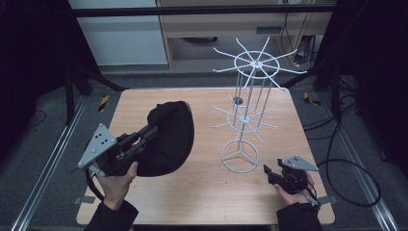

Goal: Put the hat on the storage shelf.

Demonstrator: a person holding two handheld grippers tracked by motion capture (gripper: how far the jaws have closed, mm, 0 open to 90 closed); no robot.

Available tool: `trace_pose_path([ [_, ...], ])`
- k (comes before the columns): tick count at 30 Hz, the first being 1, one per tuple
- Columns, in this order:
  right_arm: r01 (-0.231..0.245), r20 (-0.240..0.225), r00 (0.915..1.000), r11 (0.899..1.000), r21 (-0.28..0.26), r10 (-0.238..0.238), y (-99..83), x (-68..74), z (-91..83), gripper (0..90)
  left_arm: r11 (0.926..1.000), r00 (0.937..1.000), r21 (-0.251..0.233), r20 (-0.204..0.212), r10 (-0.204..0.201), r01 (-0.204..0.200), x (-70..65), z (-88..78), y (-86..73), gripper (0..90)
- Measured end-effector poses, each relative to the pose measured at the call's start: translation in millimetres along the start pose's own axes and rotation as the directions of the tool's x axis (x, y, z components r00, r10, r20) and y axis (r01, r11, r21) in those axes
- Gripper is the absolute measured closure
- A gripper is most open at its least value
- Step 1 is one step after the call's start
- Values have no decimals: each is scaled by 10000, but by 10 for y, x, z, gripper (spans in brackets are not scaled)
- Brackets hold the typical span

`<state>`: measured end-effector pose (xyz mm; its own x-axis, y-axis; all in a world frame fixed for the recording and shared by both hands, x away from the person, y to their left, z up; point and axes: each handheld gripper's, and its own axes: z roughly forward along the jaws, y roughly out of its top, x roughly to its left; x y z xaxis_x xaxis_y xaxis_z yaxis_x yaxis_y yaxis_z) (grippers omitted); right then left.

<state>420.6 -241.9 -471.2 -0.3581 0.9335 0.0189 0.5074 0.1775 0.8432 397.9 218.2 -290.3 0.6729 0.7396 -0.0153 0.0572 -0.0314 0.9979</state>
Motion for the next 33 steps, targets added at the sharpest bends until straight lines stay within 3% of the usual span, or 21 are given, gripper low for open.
trace_pose_path([
  [16, 92, 20, 10000, 10000, -26, -92, -4, -4, 10, 408, 9936, 9992, -1125, 353, 169, -128, -80, 24, 331, 789],
  [33, 127, 19, 9999, 9999, -40, -127, -8, -6, 20, 411, 9716, 9968, -2362, 794, 19, 169, -132, 71, 695, 789],
])
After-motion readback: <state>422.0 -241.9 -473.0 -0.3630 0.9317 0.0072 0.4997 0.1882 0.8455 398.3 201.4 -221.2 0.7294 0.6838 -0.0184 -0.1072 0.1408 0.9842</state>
